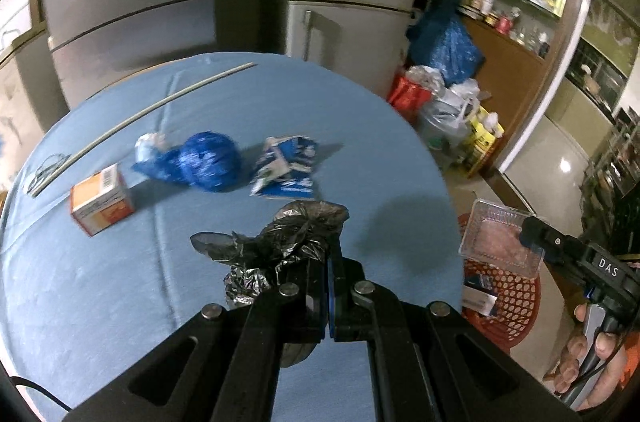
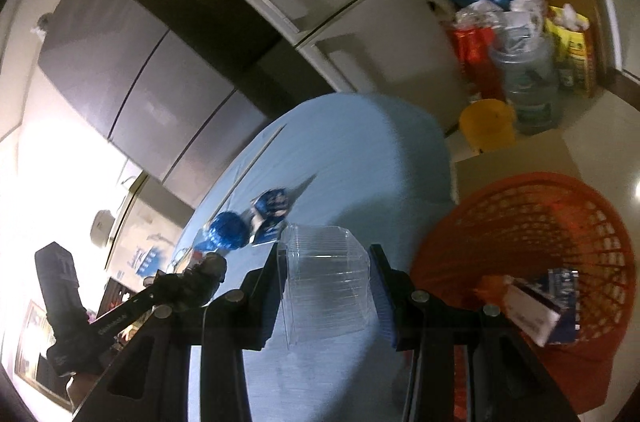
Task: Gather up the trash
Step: 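Carry the black bag and clear container to the red basket and release both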
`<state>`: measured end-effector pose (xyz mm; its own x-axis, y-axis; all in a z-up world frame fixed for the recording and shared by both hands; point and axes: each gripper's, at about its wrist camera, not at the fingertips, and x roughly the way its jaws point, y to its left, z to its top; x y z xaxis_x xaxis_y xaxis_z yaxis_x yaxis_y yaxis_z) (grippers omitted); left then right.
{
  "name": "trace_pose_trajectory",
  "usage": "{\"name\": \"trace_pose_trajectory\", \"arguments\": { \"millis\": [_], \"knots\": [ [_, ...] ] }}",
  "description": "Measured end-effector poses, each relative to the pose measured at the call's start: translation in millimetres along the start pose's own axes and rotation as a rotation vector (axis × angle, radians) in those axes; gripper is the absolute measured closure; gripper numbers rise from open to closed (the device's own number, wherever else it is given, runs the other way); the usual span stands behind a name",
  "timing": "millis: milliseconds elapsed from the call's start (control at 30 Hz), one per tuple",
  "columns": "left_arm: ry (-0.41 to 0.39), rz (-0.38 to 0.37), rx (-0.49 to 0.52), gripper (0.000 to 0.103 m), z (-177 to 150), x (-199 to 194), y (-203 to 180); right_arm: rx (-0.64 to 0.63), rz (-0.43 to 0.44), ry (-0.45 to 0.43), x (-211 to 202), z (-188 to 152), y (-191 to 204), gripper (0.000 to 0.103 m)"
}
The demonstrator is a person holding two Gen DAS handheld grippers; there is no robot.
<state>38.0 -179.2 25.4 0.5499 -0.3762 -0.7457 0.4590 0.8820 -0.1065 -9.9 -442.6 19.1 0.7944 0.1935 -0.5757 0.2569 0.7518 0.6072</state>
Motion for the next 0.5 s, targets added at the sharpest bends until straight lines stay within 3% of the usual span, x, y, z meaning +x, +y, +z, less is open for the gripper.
{"name": "trace_pose_trajectory", "arguments": {
  "millis": [500],
  "knots": [
    [0.035,-0.095,0.147,0.102,13.4,28.9,-87.4,0.111,-0.118,-0.071,-45.5,6.4,-73.8,0.060]
  ]
}}
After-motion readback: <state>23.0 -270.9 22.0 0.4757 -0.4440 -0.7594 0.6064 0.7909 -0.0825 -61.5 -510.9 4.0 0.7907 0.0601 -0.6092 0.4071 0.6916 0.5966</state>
